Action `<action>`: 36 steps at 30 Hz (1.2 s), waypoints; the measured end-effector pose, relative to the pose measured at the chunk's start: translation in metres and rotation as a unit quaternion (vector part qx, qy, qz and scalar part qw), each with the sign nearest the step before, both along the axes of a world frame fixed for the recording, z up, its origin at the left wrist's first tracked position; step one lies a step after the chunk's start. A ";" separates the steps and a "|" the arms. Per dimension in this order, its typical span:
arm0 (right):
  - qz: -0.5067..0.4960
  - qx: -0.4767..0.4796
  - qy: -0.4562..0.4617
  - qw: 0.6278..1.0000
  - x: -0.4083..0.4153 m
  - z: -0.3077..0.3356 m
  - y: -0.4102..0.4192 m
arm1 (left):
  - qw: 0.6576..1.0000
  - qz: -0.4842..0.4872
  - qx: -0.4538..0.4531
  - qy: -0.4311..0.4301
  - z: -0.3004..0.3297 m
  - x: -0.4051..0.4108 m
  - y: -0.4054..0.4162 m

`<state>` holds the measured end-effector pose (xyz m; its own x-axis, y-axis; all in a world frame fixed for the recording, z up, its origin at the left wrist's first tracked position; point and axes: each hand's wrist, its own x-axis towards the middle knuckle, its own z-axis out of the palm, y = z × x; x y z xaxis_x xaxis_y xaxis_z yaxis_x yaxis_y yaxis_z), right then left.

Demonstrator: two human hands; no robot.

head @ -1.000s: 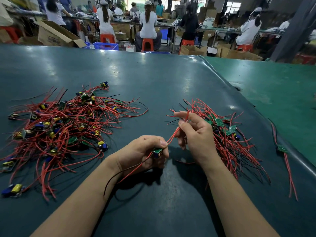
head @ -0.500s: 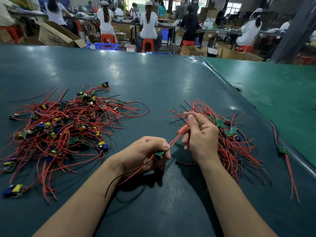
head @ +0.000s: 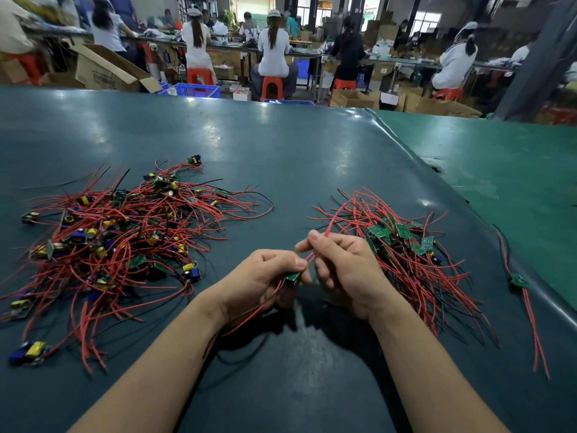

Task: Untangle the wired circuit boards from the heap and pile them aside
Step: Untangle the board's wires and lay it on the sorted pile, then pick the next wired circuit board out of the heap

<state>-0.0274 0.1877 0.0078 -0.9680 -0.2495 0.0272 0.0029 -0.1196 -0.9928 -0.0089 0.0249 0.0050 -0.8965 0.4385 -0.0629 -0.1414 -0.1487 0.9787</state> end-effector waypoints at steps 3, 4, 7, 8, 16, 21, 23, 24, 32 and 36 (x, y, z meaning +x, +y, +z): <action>-0.065 -0.031 0.009 0.997 -0.002 0.001 0.003 | 1.000 -0.004 0.002 -0.008 -0.002 -0.002 0.000; -0.089 -0.048 0.014 0.995 -0.004 0.002 0.004 | 1.000 -0.015 0.004 -0.006 -0.003 -0.003 0.000; -0.159 -0.103 0.016 0.982 -0.008 0.004 0.007 | 0.999 -0.053 0.007 -0.002 -0.004 -0.002 -0.004; -0.181 -0.121 0.015 0.976 -0.009 0.005 0.007 | 0.998 -0.061 0.006 -0.002 -0.004 -0.001 -0.006; -0.050 0.035 -0.064 0.996 0.002 0.007 0.005 | 0.975 0.196 0.080 0.066 0.001 -0.007 -0.006; 0.086 0.084 -0.022 0.993 0.011 0.001 -0.014 | 0.968 0.224 0.006 0.115 -0.003 -0.006 -0.002; 0.083 0.087 -0.035 0.992 0.011 0.002 -0.012 | 0.969 0.206 -0.020 0.139 -0.002 -0.005 -0.003; 0.079 0.091 -0.036 0.992 0.012 0.002 -0.011 | 0.968 0.194 -0.034 0.155 -0.003 -0.005 -0.002; -0.044 -0.057 -0.040 0.997 0.011 0.015 -0.007 | 0.817 0.506 -0.054 0.270 -0.005 -0.018 -0.026; -0.165 -0.250 -0.020 0.954 0.005 0.024 0.000 | 0.761 0.562 -0.060 0.319 -0.011 -0.019 -0.033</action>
